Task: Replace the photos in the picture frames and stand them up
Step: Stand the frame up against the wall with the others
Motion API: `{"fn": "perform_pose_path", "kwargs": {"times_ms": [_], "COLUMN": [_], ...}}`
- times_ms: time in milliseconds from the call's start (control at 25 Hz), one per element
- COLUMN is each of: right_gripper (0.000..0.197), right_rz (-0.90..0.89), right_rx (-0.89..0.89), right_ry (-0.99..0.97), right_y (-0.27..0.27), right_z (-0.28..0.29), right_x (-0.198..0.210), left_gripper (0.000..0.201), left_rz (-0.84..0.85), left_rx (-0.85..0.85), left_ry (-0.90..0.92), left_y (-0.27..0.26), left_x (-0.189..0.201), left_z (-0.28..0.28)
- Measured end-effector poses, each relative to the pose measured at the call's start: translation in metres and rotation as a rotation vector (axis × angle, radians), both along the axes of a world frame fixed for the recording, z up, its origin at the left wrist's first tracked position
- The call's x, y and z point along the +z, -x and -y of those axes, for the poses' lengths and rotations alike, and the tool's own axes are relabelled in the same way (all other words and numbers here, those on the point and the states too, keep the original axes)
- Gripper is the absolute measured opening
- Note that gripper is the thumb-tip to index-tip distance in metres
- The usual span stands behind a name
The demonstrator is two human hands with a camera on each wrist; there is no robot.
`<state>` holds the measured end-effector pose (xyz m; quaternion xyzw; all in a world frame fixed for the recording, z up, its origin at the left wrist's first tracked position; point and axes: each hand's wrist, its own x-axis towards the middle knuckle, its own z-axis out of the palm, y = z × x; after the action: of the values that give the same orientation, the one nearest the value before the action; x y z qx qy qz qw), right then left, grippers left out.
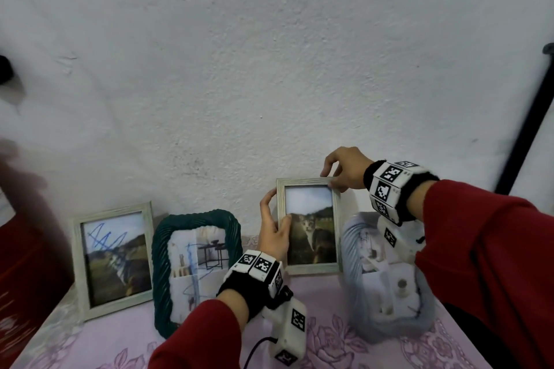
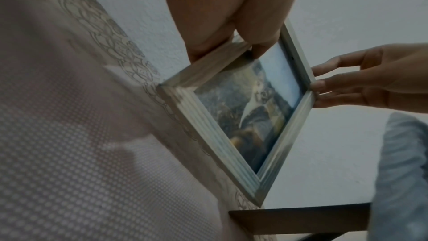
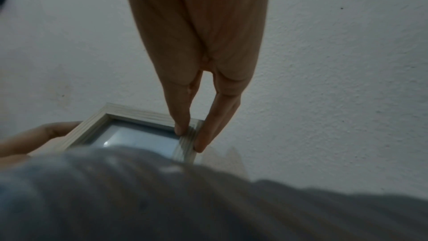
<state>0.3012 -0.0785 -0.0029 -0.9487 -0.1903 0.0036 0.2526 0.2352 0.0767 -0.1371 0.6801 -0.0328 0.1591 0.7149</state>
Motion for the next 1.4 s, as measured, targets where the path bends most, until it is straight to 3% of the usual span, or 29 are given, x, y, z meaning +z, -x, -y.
{"fn": "perform_pose_path", "kwargs": {"times_ms": [280, 400, 600, 1080, 1400], "right_gripper": [0.023, 0.023, 0.023, 0.023, 0.039], "right_rz": [0.034, -0.028, -0.152, -0.092, 0.022], "right_rx": [0.008, 0.011, 0.024, 0.054, 0.051], "right_ry": [0.122, 0.095, 0.087, 0.107, 0.322], "right_y": [-0.006, -0.007, -0.003, 0.017, 0.032], "right_z": [-0.006, -0.003, 0.006, -0.008, -0.013], "right_x": [-0.004, -0.007, -0.006, -0.005, 0.0], "left_gripper": [0.051, 0.051, 0.05, 0.048, 0.077], "left_rz": [-0.005, -0.004, 0.009, -0.053, -0.177], "left_rx": [0.088, 0.051, 0.049, 0.158, 0.172], "left_ry": [-0.031, -0.02, -0.161, -0.149, -0.101], "left_y": [-0.015, -0.015, -0.007, 0.008, 0.024], "left_x": [-0.014, -0.019, -0.022, -0.03, -0.013], "left_z": [0.003, -0.001, -0.002, -0.003, 0.002]}}
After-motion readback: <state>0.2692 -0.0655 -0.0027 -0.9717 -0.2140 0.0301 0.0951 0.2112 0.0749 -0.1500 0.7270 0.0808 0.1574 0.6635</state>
